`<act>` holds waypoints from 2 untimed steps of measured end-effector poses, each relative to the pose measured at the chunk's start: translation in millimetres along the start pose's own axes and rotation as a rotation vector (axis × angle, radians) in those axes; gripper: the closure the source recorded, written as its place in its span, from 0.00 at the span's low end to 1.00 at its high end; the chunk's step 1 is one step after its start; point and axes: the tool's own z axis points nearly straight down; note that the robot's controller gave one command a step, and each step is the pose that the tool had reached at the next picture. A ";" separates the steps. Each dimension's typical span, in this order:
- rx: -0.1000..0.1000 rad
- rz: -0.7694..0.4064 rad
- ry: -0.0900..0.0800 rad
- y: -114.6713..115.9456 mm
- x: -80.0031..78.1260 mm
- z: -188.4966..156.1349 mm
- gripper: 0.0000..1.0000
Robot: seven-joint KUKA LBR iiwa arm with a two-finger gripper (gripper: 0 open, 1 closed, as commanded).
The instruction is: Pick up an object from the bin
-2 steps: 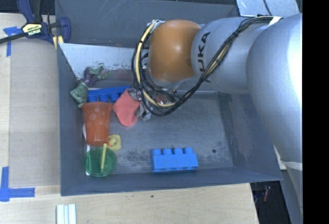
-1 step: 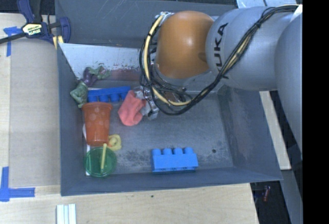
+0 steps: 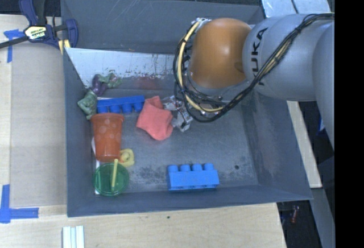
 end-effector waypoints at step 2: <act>-0.006 0.020 0.008 46.6 -24.0 -33.5 1.00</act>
Offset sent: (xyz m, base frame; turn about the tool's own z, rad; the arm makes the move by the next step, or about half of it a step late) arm -0.0059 -0.0073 0.1809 -0.0278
